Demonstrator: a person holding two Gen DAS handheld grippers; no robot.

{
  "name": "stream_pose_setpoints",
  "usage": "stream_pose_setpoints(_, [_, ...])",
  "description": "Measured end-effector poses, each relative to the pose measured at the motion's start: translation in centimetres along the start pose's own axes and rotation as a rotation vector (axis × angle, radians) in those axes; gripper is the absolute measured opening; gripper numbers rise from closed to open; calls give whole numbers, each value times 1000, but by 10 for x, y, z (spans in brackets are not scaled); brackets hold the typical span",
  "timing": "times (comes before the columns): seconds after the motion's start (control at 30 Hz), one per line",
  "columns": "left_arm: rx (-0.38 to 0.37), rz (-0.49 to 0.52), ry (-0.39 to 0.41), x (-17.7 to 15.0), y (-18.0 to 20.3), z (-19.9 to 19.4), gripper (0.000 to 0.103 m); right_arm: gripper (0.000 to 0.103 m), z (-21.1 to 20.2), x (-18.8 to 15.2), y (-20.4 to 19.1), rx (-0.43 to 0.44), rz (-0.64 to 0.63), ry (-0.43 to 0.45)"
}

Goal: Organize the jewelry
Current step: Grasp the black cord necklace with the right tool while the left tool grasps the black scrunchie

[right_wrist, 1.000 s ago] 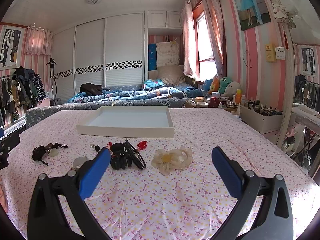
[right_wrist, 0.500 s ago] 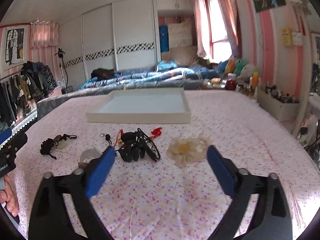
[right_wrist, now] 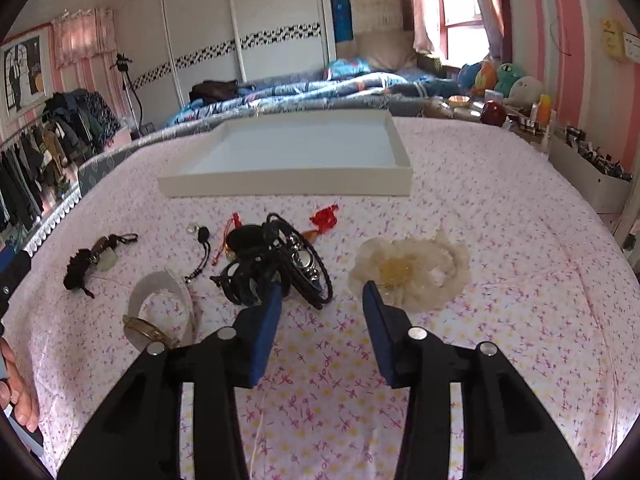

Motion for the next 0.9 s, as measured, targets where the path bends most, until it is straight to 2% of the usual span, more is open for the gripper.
stream_pose_setpoints(0.1, [-6,-9,-10,0,-1,4,100,40,5,2,-4,-10,-18,-15])
stream_pose_setpoints(0.17, [-7,-13,-15,1,-1,7,100,36,10,3,-7,-12,-25,-29])
stream_pose_setpoints(0.23, [-11,-13,-20,1,-1,9,100,13,15,3,-7,-9,-24,-57])
stream_pose_setpoints(0.33, [-22,-8,-34,0,0,12,100,6,16,3,-6,0,-15,-65])
stream_pose_setpoints(0.5, [-46,10,-46,-1,5,16,94,6,6,1,-4,0,-5,-24])
stream_pose_setpoints(0.63, [-42,21,-61,-2,6,18,84,6,-7,-4,1,-23,-3,1])
stream_pose_setpoints(0.67, [-39,19,-78,-3,5,21,81,6,-9,-6,3,-26,-2,1])
stream_pose_setpoints(0.8, [-41,1,-175,-8,-2,39,56,6,-16,-10,13,-30,21,11])
stream_pose_setpoints(0.9, [-53,-23,-267,-14,-9,57,54,6,-20,-13,20,-29,36,16])
Point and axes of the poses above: each gripper's, at about its wrist camera, not at the fingertips, and z roughly the way its jaws point, y to its right, x to its top, the point moved 4 cm from there along z, roughly the way its jaws point, and after that the axes turned 3 degrees about -y, right-handed, at the moved point
